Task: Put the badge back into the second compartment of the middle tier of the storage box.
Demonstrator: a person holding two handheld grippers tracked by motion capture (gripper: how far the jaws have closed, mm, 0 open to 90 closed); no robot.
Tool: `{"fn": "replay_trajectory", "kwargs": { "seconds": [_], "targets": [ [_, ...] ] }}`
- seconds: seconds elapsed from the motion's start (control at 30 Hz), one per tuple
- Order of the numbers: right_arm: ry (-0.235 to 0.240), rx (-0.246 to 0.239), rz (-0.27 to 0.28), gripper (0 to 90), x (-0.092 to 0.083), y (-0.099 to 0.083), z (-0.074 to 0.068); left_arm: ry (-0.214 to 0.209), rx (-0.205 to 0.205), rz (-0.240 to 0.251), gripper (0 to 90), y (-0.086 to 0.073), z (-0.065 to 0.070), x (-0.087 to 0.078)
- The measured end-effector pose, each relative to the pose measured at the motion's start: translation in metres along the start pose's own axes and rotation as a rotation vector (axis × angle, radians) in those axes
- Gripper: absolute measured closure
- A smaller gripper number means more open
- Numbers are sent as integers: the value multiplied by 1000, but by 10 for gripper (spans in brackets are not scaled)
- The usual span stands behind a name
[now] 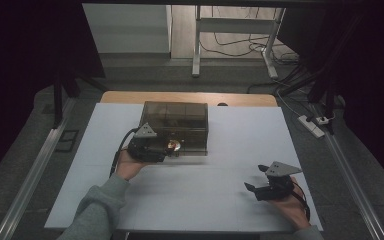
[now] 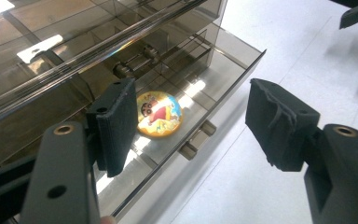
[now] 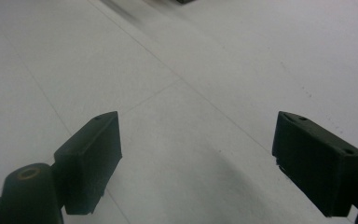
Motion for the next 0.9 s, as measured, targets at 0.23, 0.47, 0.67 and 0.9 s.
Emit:
{"fn": "replay_trajectory", "kwargs": {
  "seconds": [0.23,0.47,0.67,0.9],
  "targets": [
    [18,25,8,150,-2,-1,0,-16,-3,-22,314,-3,5,0],
    [19,21,13,150,-6,-1,-3,-23,14,-31,301,-11,15,-10],
    [9,31,11,150,-9,-4,-1,-39,7,-24,297,-28,28,-22],
    [-6,30,2,150,-8,-5,2,-14,7,-33,293,-61,45,-37]
  ]
}}
Point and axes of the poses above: each handheld gripper's, and its own axes: x roughly forward along the jaws, y roughly out of its top, z roughly to its right, the point moved 3 cm from there along x, roughly forward along the jaws, and after that the axes turned 15 degrees about -y, right-handed, at the moved point
